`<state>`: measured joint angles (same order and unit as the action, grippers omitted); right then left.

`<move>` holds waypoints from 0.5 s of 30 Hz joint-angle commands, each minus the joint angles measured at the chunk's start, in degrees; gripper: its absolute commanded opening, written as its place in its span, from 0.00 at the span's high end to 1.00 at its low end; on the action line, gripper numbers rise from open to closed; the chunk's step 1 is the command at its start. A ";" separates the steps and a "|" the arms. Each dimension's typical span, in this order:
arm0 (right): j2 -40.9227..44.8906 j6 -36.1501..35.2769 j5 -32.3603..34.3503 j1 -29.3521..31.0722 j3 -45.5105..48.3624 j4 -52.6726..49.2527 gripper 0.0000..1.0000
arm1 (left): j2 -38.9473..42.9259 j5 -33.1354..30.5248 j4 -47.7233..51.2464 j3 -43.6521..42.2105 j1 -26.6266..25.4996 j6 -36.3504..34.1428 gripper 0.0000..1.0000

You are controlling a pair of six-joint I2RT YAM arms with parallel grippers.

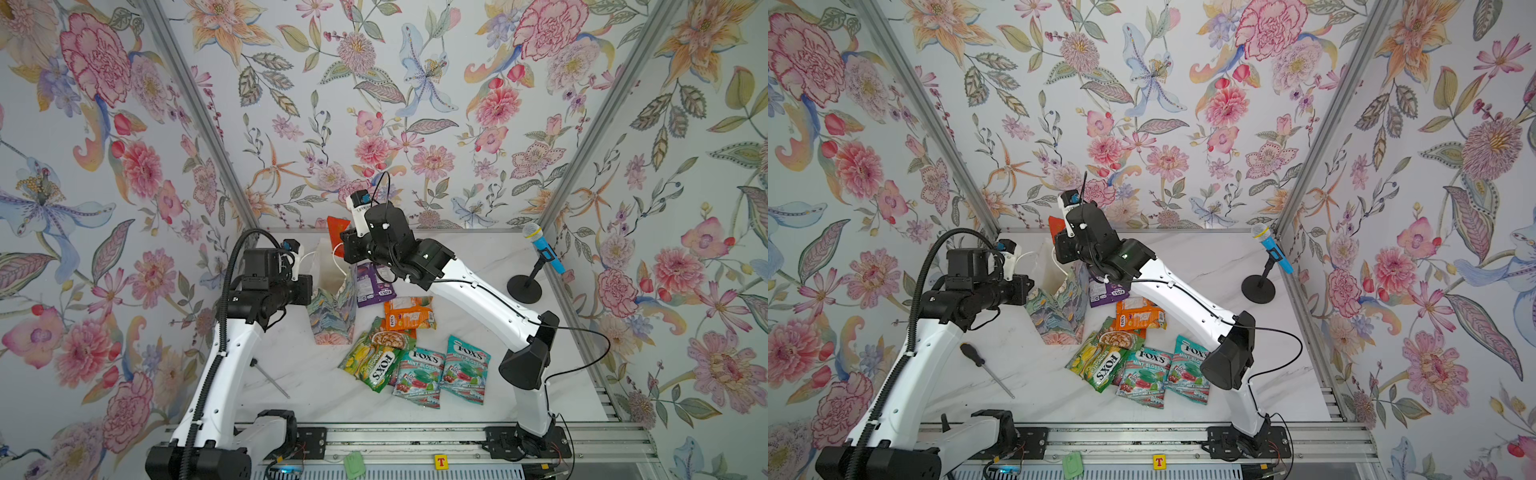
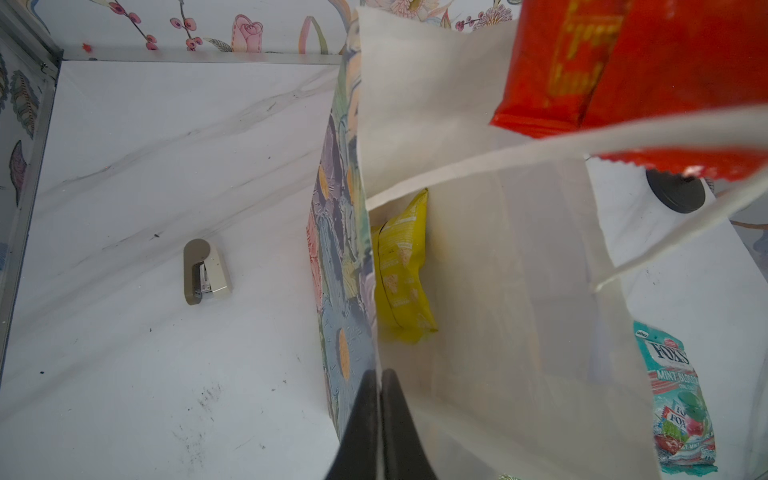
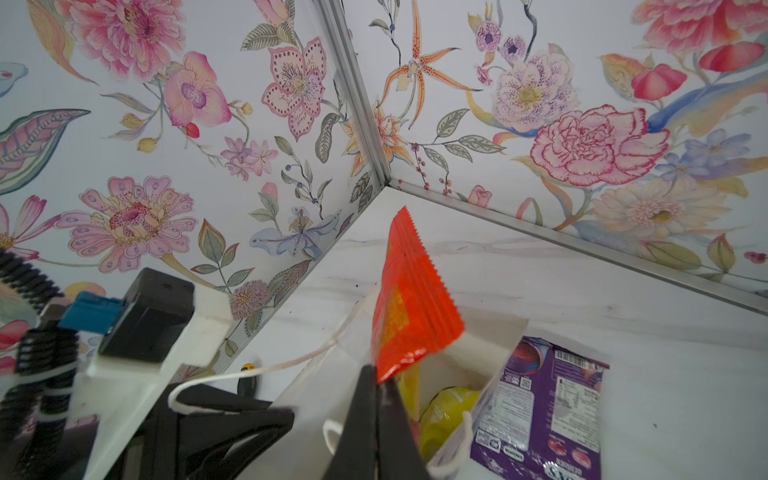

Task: Place the snacks into the paper bag
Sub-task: 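Lift the red packet with the right gripper and carry it over the bag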

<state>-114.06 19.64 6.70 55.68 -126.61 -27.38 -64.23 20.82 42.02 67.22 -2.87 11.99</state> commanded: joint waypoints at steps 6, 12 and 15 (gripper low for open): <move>4.78 -0.86 -0.91 1.42 3.81 0.29 1.00 | 0.22 0.27 0.26 -0.73 0.76 0.67 0.95; 3.90 -0.50 -1.67 1.93 3.84 0.04 1.00 | 0.16 0.38 -0.01 -0.73 0.76 1.10 0.95; 3.09 -0.30 -1.85 2.13 3.48 0.04 1.00 | 0.11 0.63 -0.01 -0.60 0.76 1.18 0.95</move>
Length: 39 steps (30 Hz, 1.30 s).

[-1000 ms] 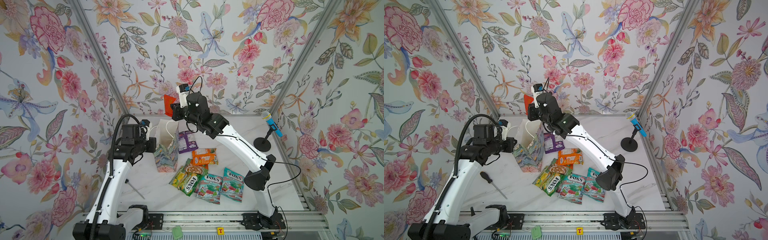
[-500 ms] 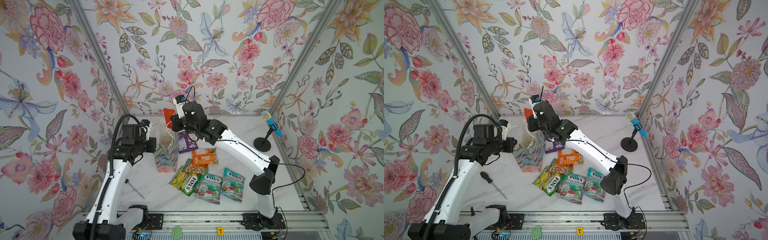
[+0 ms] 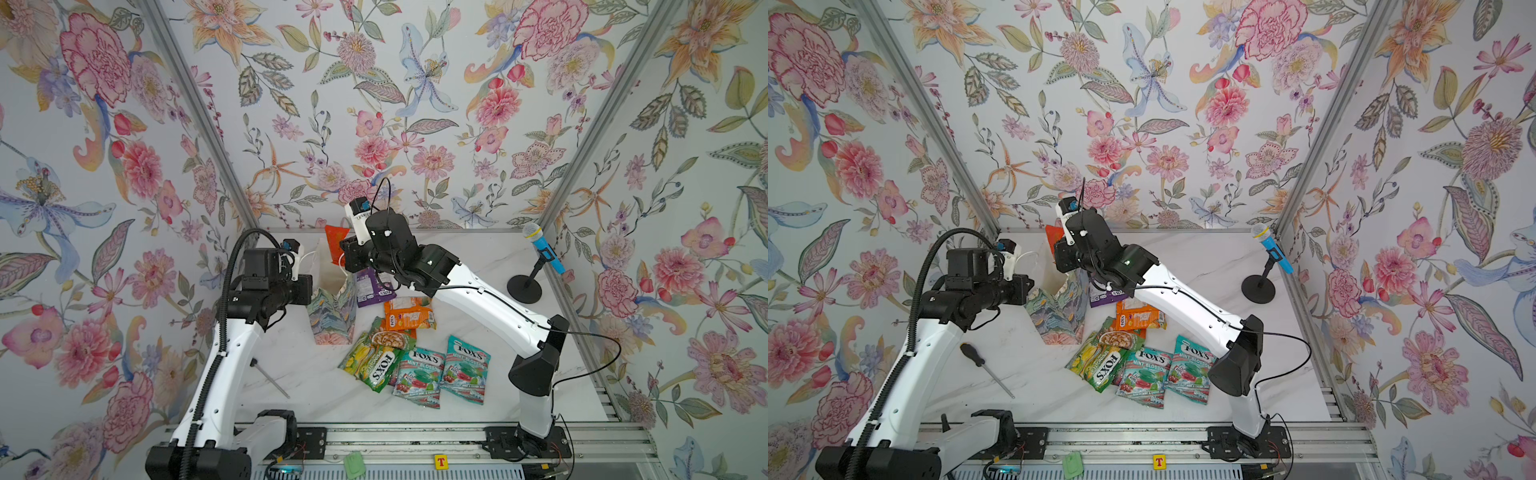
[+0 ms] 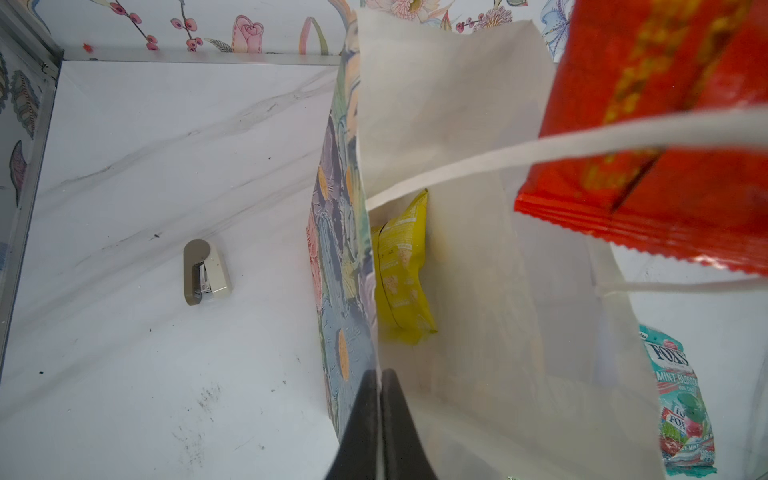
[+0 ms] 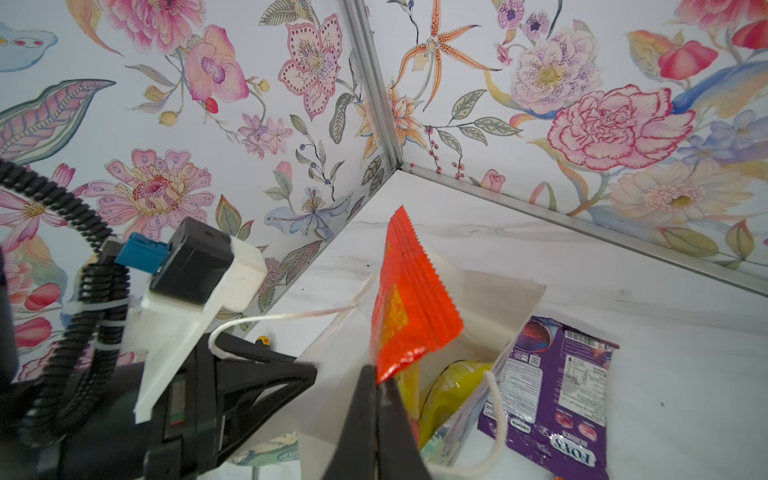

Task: Place the snacks into the paper bag
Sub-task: 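Lift the red packet with the right gripper and carry it over the bag, then lower the red packet into the bag and open the right gripper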

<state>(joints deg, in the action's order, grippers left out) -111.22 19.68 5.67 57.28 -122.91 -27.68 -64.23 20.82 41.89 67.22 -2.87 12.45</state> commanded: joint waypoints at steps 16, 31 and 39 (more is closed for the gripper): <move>-2.75 1.28 -2.70 1.64 0.17 -0.12 1.00 | 0.48 0.45 0.12 -0.60 0.77 0.74 0.95; -9.10 1.38 -4.83 1.35 -5.45 -2.39 1.00 | 0.62 0.45 0.12 -0.77 0.81 0.67 0.95; -6.22 0.67 -6.35 1.35 -2.18 -2.42 1.00 | 0.29 0.12 -0.01 -0.93 0.78 0.47 0.95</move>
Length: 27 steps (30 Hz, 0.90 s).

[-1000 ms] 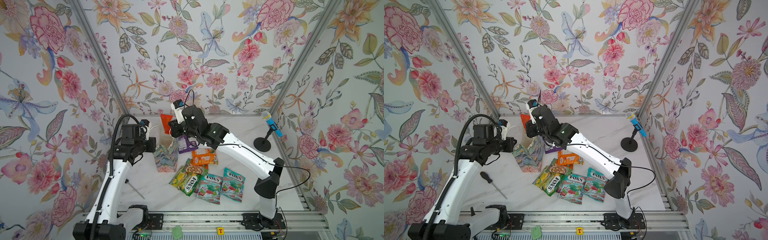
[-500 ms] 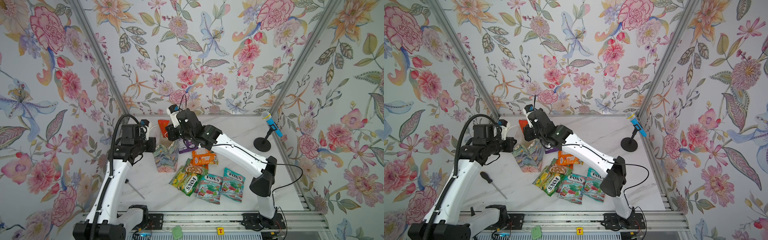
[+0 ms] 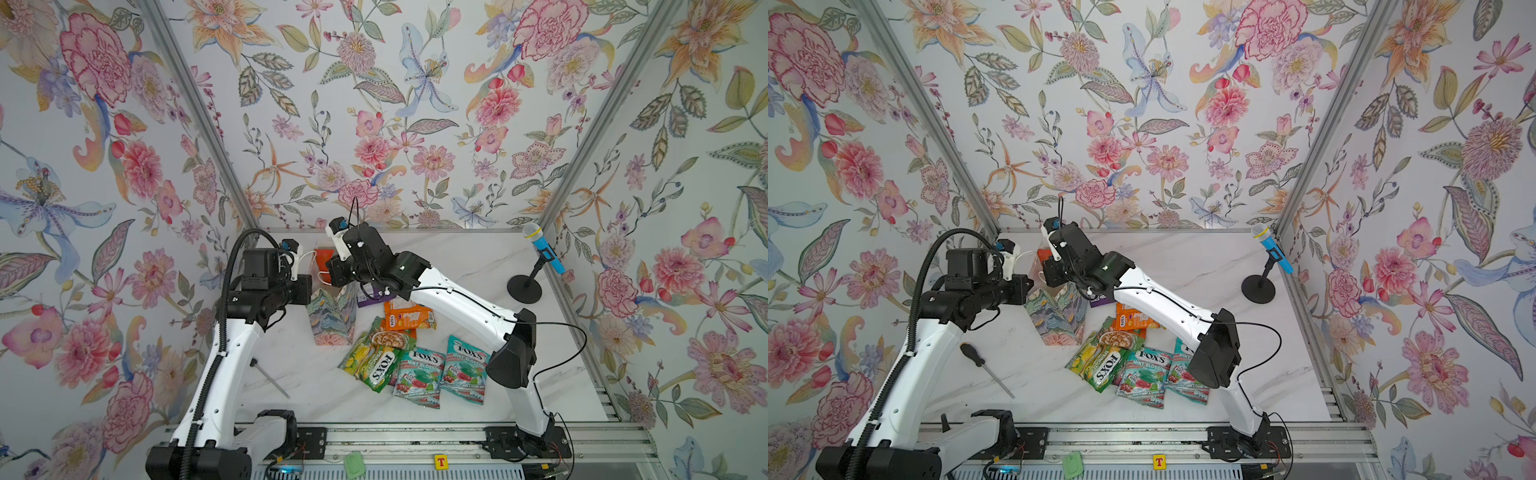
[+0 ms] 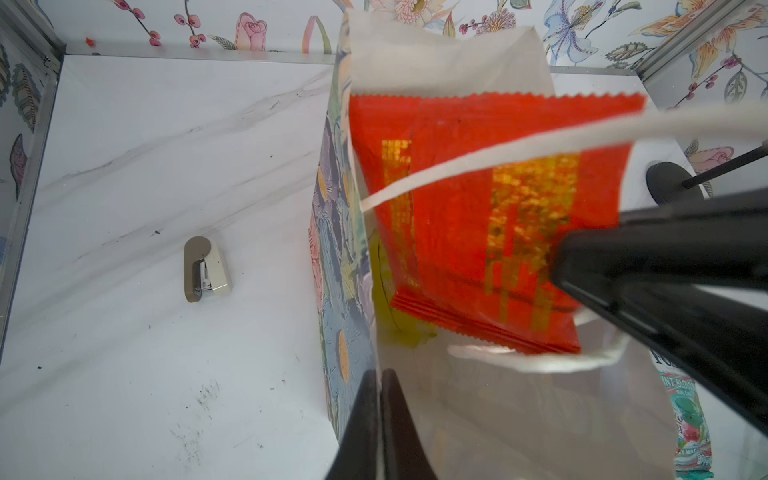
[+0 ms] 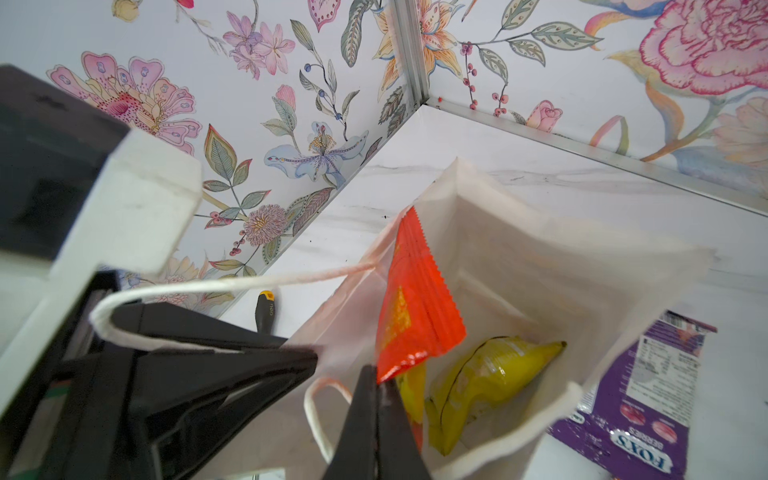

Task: Place the snacks into the paper bag
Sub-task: 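Lower the red packet into the bag and open the right gripper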

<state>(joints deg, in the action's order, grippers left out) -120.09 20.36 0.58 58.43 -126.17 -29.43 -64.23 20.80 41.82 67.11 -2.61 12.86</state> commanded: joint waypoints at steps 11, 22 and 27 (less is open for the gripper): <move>5.64 -0.48 -4.83 0.27 5.40 -0.63 1.00 | 0.10 0.12 0.08 -0.77 0.72 0.06 0.95; 9.82 -1.56 -4.41 -1.04 4.41 -0.24 0.53 | 0.24 0.19 0.28 -0.52 0.84 0.15 0.95; 16.10 -0.93 -3.68 -3.65 9.63 2.87 0.49 | 0.26 0.19 0.36 -0.35 0.82 0.15 0.95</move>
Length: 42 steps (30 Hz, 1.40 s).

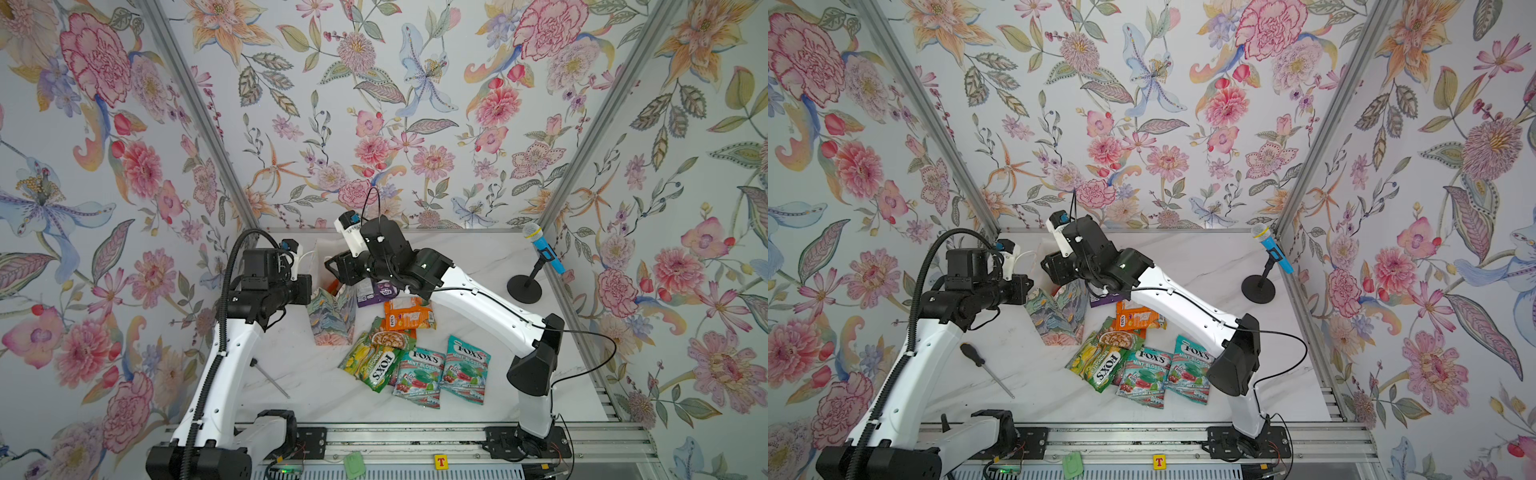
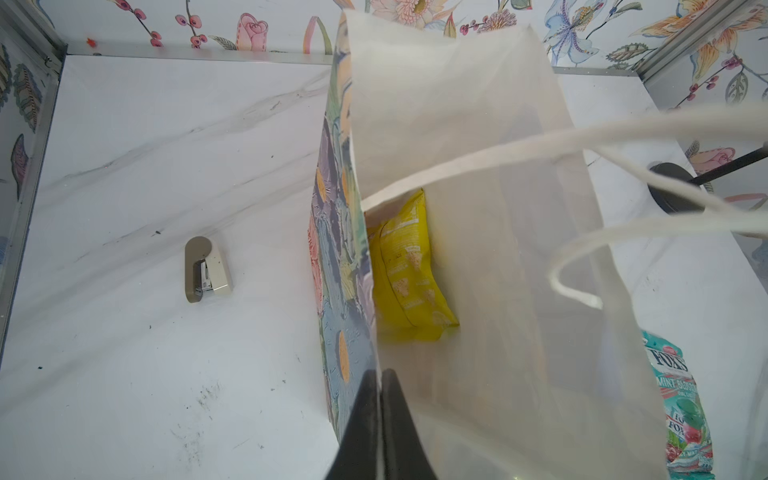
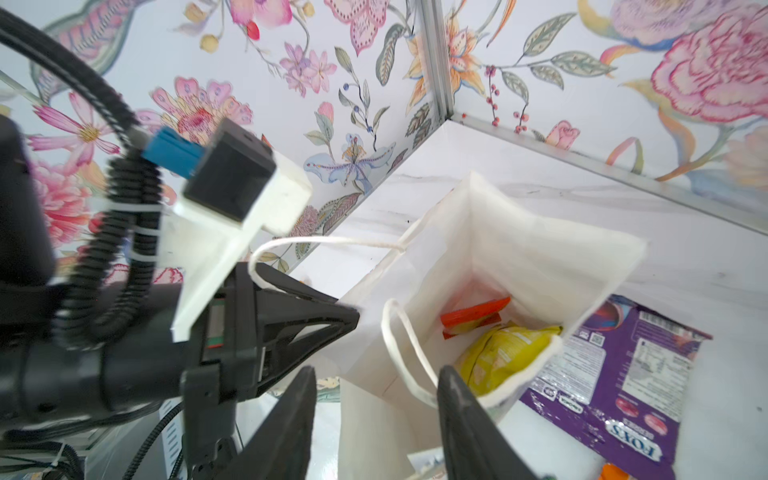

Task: Place the snacks into the paper bag
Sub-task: 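Lower the red packet into the bag and open the right gripper, then move the right gripper back to the orange Fox's packet on the pile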

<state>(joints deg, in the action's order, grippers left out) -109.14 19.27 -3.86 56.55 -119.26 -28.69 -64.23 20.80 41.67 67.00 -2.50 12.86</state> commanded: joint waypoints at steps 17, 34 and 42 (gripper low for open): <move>35.04 13.29 -0.60 -20.52 51.09 13.92 0.37 | 0.56 -0.14 0.44 -0.50 0.75 0.14 0.95; 33.15 20.63 -9.15 -30.75 74.58 21.99 0.36 | 0.89 -0.31 0.43 -0.71 0.83 0.15 0.95; 26.55 23.00 -13.19 -30.63 76.35 28.85 0.33 | 0.77 -0.31 0.28 -0.96 0.86 0.06 0.95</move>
<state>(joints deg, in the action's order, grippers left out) -80.93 40.66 -14.87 25.85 -43.81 -4.05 -64.12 20.80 41.69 66.96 -2.20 12.86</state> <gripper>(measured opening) 0.667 0.055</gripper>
